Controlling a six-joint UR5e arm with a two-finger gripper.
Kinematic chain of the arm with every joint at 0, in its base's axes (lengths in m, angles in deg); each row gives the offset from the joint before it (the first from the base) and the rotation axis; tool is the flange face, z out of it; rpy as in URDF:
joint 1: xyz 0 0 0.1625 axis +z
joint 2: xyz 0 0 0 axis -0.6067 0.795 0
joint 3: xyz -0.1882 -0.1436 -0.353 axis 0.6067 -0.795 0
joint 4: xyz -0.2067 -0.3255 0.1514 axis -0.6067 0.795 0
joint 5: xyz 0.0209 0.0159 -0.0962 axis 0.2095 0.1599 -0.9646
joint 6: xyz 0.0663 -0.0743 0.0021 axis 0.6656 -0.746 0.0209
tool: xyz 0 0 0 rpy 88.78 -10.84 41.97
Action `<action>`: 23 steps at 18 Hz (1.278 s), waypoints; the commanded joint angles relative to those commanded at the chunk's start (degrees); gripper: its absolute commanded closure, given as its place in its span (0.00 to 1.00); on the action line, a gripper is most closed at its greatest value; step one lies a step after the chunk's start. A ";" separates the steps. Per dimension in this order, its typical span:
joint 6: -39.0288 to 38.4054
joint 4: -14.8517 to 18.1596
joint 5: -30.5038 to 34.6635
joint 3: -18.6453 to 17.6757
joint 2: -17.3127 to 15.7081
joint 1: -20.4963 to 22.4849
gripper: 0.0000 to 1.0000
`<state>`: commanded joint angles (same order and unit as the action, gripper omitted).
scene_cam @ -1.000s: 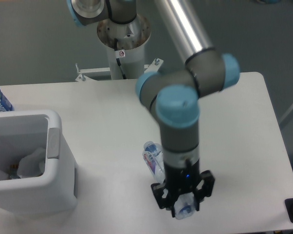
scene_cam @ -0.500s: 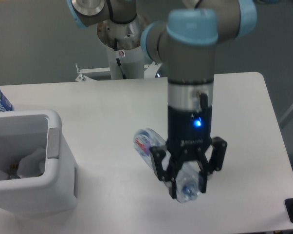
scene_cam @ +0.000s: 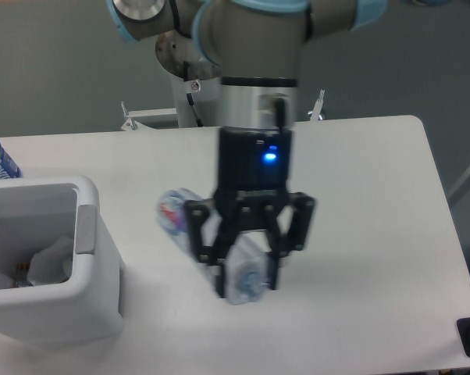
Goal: Place the trash in the trash can
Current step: 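Lift the bottle and carry it over the white bin, then open the gripper to release the bottle into the bin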
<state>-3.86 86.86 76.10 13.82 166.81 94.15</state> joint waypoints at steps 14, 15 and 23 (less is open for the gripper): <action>-2.64 0.00 0.00 -0.44 1.31 -9.41 0.40; -2.64 0.00 0.00 -0.44 1.40 -9.76 0.39; -1.85 -0.09 0.18 -1.40 2.46 -10.91 0.00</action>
<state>-5.72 86.77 76.27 12.42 169.27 83.24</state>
